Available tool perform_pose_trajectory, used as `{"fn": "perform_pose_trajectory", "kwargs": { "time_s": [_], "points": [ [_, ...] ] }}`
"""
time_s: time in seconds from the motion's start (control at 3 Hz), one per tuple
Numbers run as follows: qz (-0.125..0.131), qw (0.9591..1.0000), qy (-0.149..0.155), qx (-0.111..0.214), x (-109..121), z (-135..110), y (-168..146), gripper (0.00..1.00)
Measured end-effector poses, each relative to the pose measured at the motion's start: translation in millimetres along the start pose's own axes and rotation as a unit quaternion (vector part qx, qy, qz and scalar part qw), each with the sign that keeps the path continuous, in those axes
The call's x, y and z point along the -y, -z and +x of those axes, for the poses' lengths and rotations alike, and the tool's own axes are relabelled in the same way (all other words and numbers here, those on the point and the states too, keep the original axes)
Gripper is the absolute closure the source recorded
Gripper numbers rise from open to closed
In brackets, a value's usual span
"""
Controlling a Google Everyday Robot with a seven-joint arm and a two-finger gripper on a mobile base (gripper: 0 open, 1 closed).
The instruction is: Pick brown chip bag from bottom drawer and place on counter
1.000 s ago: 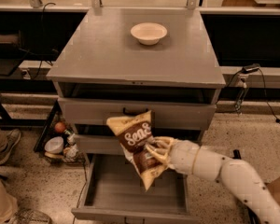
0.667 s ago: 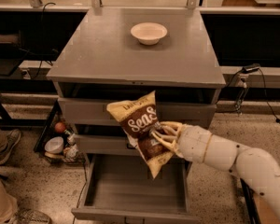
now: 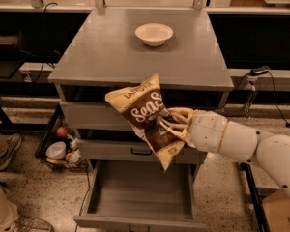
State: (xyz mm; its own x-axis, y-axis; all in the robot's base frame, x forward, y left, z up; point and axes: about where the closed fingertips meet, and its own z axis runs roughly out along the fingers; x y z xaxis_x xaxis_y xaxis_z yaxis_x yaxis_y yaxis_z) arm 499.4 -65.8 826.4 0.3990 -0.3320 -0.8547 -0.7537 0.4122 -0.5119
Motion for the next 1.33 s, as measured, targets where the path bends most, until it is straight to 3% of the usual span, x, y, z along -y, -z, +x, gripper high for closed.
{"fn": "perform_pose_trajectory", "kwargs": {
  "time_s": [0.33, 0.67, 1.0, 1.33],
  "points": [
    [0.013, 0.9989, 0.029, 0.034, 42, -21, -1, 1.0],
    [0.036, 0.9948, 0.083, 0.048, 109, -56, -3, 1.0],
    [0.065, 0.9873, 0.145, -0.006, 196, -88, -22, 1.0],
    [0.084, 0.9812, 0.166, -0.051, 253, -93, -35, 1.0]
  ]
}}
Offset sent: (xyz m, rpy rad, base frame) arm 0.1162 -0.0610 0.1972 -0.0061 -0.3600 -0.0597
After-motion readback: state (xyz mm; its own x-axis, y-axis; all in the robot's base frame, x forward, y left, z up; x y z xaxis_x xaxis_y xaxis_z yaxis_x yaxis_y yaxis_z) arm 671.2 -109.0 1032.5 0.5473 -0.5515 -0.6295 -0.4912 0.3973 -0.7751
